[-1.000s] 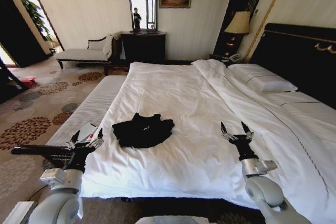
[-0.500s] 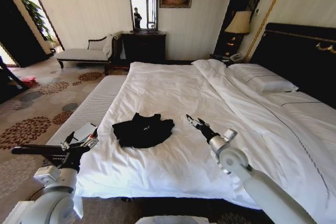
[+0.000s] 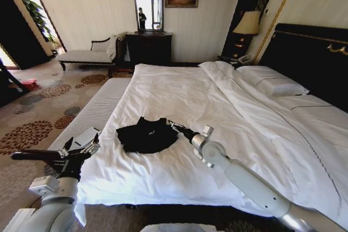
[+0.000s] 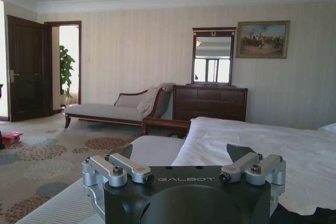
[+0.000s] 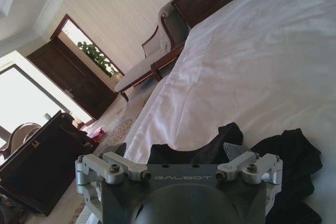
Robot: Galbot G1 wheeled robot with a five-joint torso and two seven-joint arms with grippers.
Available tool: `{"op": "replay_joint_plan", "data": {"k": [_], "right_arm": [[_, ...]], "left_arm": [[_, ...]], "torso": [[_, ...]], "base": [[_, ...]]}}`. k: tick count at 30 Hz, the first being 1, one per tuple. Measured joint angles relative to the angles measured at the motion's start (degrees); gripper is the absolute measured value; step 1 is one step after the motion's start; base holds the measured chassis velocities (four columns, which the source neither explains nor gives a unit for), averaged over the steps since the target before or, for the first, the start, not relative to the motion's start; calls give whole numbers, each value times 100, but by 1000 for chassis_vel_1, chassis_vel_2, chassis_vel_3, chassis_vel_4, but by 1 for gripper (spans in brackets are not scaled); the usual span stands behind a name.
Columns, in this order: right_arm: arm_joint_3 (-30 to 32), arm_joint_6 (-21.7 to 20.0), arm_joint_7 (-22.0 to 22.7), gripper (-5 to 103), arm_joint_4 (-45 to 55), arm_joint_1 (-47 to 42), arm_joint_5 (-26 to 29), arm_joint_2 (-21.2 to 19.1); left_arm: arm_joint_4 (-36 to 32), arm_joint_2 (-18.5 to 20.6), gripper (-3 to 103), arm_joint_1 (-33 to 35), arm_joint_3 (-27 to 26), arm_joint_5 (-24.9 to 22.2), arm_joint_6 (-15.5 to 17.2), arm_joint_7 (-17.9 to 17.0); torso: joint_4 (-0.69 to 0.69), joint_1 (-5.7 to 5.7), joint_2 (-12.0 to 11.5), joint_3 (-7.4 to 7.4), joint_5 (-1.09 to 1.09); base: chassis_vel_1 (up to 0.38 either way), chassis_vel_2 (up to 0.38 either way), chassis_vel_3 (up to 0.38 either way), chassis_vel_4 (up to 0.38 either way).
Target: Fold the clothes on the bed.
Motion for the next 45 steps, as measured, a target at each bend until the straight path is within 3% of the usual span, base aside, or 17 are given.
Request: {"op": "replay_joint_plan", "data": {"k": [7,21,29,37,45], "right_arm": [[-403,-114,438,100,-477,340,131,471],[-583,-194,665,98,-1119,564,53,1214],[-602,-212,646,94,-1454,622,-81,1341],[-573,-211,606,97,-1629,693,-172,1394],[-445,-197,636,97,-1337,627,-165,1081]], "left_arm": [[76,-41,100,-112,70,39,-16,-10],[92,-102,100,-136,106,101,-42,-9],[34,-117,100,-115,96,99,-50,-17],[11,-162,100,-85,95,100,-53,-20],[14,-228,100,-82,118,156,-64,-20]], "torso": [[-1,-1,0,0,1],[1,-1,0,0,1],[-1,-1,0,0,2],[0,-1,0,0,2],[-1,-1,1,0,2]], "base": [[0,0,0,0],[0,0,0,0],[0,0,0,0],[0,0,0,0],[0,0,0,0]]}}
